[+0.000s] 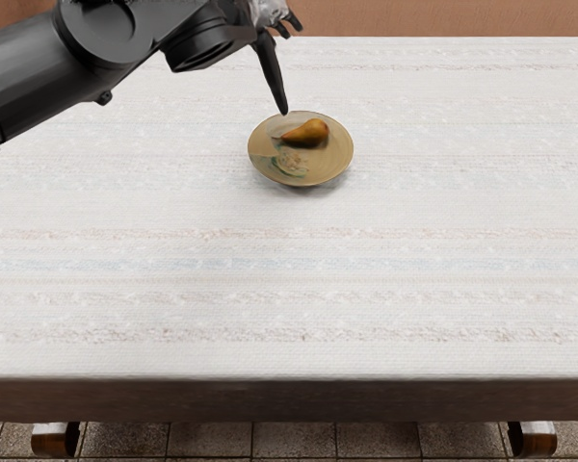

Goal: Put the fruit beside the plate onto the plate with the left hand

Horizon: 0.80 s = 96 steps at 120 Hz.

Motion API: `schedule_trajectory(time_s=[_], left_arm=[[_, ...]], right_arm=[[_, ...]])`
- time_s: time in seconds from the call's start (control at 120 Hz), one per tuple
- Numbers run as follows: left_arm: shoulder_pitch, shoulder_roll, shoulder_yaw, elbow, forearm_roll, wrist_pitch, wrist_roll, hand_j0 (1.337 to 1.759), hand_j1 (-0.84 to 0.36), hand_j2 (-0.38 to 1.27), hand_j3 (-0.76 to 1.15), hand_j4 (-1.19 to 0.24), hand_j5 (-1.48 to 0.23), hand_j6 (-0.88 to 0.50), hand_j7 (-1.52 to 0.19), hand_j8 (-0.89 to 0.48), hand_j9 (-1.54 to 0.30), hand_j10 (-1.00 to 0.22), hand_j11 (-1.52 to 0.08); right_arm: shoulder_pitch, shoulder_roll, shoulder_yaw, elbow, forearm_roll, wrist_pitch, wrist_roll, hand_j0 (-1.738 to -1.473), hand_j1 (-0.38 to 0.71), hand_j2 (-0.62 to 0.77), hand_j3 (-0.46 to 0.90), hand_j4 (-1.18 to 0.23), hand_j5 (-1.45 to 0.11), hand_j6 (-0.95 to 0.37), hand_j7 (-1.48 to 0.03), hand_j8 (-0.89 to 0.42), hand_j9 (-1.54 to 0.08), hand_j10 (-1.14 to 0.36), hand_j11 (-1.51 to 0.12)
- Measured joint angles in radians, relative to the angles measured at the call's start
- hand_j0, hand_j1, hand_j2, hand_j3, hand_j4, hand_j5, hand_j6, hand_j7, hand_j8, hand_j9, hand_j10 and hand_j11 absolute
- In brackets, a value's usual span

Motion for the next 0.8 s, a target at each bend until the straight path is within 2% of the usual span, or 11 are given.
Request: schedule_trajectory(time_s=[0.133,0.308,0.525,0.633,0.717,0.8], left_arm=[[0.042,0.000,-0.011,-0.060,-0.097,0.000,0.006,1.658,0.26,0.04,0.00,-0.07,-0.10,-0.06,-0.10,-0.08,-0.10,-0.08,-0.10],[0.068,0.008,-0.014,-0.248,-0.324,0.015,0.052,1.658,0.31,0.02,0.00,-0.03,-0.04,-0.03,-0.04,-0.03,-0.04,-0.03,-0.04],[0.083,0.242,-0.025,-0.564,-0.537,0.082,0.063,1.658,0.34,0.01,0.00,-0.01,-0.01,-0.01,-0.01,-0.01,-0.01,-0.01,-0.01],[0.164,0.333,-0.050,-0.694,-0.616,0.094,0.064,1.658,0.34,0.00,0.00,-0.01,-0.01,-0.01,-0.01,-0.01,-0.01,-0.01,-0.01],[0.179,0.407,-0.074,-0.770,-0.642,0.098,0.064,1.658,0.34,0.00,0.00,0.00,-0.01,0.00,-0.01,-0.01,-0.01,0.00,-0.01],[0.258,0.496,-0.100,-0.832,-0.655,0.093,0.064,1.658,0.35,0.00,0.00,0.00,0.00,0.00,0.00,0.00,0.00,0.00,0.00]], right_arm=[[0.000,0.000,0.000,0.000,0.000,0.000,0.001,-1.658,-0.31,-0.01,0.00,-0.03,-0.04,-0.03,-0.04,-0.03,-0.04,-0.03,-0.04],[0.000,0.000,0.001,0.000,0.000,0.000,0.001,-1.658,-0.31,-0.01,0.00,-0.03,-0.04,-0.03,-0.04,-0.03,-0.04,-0.03,-0.04],[0.000,0.000,0.001,0.000,0.000,0.000,0.000,-1.658,-0.31,-0.01,0.00,-0.03,-0.04,-0.03,-0.04,-0.03,-0.04,-0.03,-0.04],[0.000,0.000,0.001,0.001,0.000,0.000,0.000,-1.658,-0.31,-0.01,0.00,-0.03,-0.04,-0.03,-0.04,-0.03,-0.04,-0.03,-0.04],[0.000,0.000,0.001,0.001,0.000,0.000,0.000,-1.658,-0.31,-0.01,0.00,-0.03,-0.04,-0.03,-0.04,-0.03,-0.04,-0.03,-0.04],[0.000,0.000,0.001,0.001,0.000,0.000,0.000,-1.658,-0.31,-0.01,0.00,-0.03,-0.04,-0.03,-0.04,-0.03,-0.04,-0.03,-0.04]])
